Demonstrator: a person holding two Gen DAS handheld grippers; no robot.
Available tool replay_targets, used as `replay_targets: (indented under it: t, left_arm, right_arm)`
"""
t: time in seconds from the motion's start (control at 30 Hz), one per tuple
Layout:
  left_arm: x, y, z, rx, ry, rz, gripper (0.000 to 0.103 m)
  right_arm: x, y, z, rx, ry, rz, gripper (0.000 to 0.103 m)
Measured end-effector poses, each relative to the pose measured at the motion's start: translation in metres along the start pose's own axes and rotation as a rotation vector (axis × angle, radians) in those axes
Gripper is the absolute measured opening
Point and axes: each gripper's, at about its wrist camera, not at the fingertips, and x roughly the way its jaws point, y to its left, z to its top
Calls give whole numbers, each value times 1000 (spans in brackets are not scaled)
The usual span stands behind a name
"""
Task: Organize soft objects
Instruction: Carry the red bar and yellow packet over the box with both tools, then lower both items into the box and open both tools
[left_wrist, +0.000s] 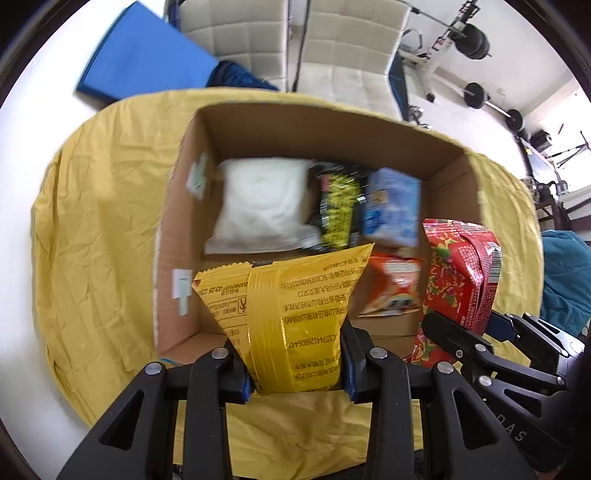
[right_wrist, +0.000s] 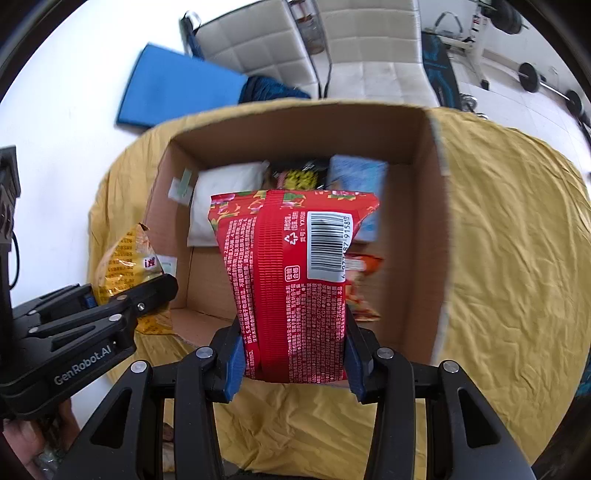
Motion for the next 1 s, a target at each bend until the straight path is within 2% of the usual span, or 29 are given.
replay_targets:
  t: [0.27,0.7,0.9,1.0]
  left_arm:
    - [44,20,5,19,85,7,32]
    - [129,26,23,69,311,-26,32]
    - [148,28,26,59,362,-38,33]
    - [152,30,26,51,359,-28,33]
  right_arm:
    - [64,15,3,-13,85,-24,47]
    - [128,8,6,5,181,-37,47]
    - [147,9,7,11,209,-38,47]
    - [154,12,6,7,223,-40,47]
